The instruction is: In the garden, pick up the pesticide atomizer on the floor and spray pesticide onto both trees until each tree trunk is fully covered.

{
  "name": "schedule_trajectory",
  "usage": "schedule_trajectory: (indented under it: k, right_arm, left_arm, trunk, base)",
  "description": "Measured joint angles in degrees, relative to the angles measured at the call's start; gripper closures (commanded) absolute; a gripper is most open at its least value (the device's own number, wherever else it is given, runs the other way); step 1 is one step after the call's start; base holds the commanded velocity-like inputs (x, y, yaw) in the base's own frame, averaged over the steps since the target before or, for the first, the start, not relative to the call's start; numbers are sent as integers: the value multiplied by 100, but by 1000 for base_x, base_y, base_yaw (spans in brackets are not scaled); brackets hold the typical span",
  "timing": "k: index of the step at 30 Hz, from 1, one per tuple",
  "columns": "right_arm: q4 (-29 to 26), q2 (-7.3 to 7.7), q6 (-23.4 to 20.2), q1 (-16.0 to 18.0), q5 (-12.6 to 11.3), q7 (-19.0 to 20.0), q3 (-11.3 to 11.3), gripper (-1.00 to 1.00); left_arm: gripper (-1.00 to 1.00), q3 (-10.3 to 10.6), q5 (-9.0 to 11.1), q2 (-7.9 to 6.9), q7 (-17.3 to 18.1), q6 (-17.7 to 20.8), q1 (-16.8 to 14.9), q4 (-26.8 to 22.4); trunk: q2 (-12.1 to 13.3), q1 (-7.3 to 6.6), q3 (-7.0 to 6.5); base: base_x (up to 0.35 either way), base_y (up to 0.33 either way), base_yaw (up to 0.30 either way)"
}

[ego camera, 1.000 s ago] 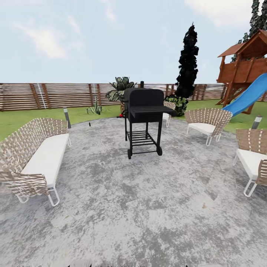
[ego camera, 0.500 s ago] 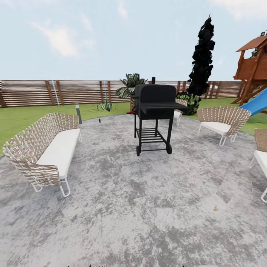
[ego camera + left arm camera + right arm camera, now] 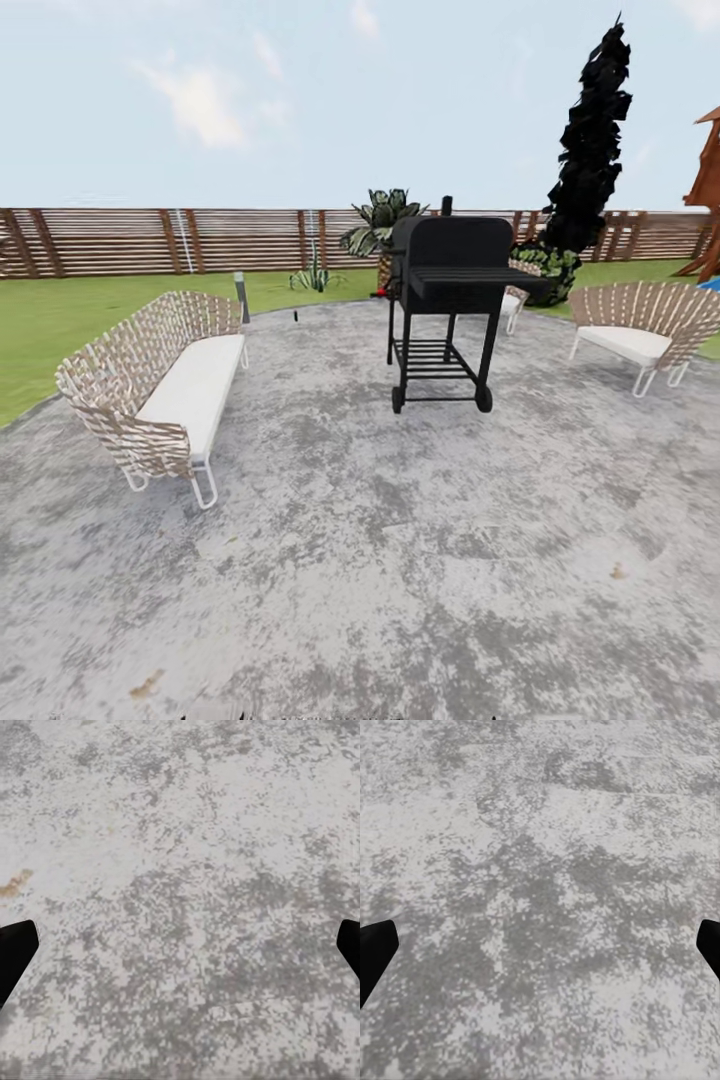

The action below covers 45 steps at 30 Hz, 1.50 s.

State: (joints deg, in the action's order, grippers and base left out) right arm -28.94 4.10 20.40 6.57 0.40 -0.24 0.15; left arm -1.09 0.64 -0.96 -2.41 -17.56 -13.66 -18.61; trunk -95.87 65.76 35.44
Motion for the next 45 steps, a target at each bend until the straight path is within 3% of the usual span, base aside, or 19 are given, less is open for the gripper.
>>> schedule_trajectory:
  k: [31, 45]
  right_arm:
    - [257, -7, 9, 0, -8, -2, -7, -100]
    - [253, -6, 8, -1, -8, 0, -7, -100]
  left_arm:
    - [-100, 8, 0, -2, 1, 0, 3, 1]
    - [-100, 5, 0, -2, 0, -1, 1, 3]
  trunk:
    - [-1244, 681, 778]
    - [-1805, 989, 1052]
  base:
    - [0, 0, 191]
    - [0, 0, 29]
